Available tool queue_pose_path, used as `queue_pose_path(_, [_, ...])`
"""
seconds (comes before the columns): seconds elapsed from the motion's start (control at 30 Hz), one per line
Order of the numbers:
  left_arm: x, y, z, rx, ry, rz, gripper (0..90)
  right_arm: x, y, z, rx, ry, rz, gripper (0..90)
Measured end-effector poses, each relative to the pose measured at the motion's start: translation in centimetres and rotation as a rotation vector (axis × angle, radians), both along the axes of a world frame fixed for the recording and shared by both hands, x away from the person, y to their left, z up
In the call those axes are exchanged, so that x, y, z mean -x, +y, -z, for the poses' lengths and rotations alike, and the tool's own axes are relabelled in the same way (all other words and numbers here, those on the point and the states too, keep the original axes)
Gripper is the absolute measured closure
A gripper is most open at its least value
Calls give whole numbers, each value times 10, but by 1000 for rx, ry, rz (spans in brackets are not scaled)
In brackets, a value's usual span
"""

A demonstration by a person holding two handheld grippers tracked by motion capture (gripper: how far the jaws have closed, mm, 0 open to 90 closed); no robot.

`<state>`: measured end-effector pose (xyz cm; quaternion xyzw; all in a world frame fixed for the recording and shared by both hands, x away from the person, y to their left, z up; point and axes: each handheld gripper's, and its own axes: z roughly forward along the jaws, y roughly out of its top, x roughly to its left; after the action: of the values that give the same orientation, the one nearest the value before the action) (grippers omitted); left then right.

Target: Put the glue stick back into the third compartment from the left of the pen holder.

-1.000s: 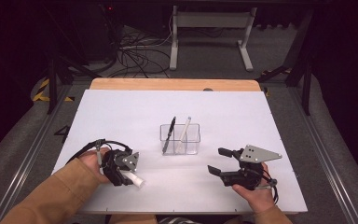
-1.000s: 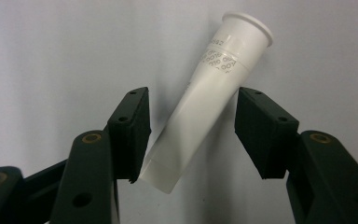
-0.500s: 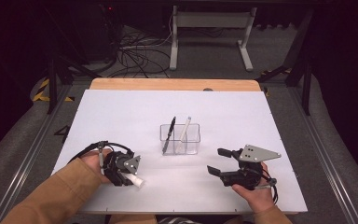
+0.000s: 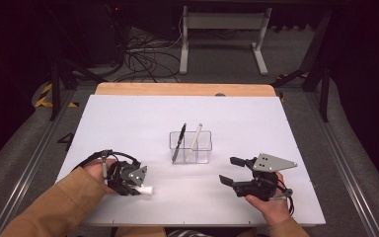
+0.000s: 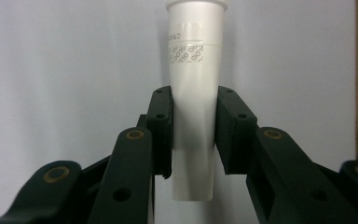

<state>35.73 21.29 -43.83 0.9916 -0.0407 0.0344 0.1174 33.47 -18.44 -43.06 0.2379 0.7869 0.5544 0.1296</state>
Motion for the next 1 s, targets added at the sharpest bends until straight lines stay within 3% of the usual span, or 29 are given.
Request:
queue_pose_path(0.13, [2,1,-12,64,-18,-3,705,1,0,-1,-4,-12,5,292])
queue_pose_path(0.3, [5,3,-26,177,-44,-19,705,1,0,0,3,13,8,299])
queue_pose_path(0.37, [7,4,-30,227,-56,-29,705,1,1,-1,3,1,11,303])
queue_pose_path(0.57, [10,3,-40,353,-59,-61,705,3,0,-3,-9,-34,22,301])
queue_pose_path(0.77, [10,5,-46,479,-49,-93,705,3,1,-5,-13,-34,17,301])
queue_pose_path(1.0, [8,6,-47,598,-40,-141,705,4,2,-7,-15,-36,11,301])
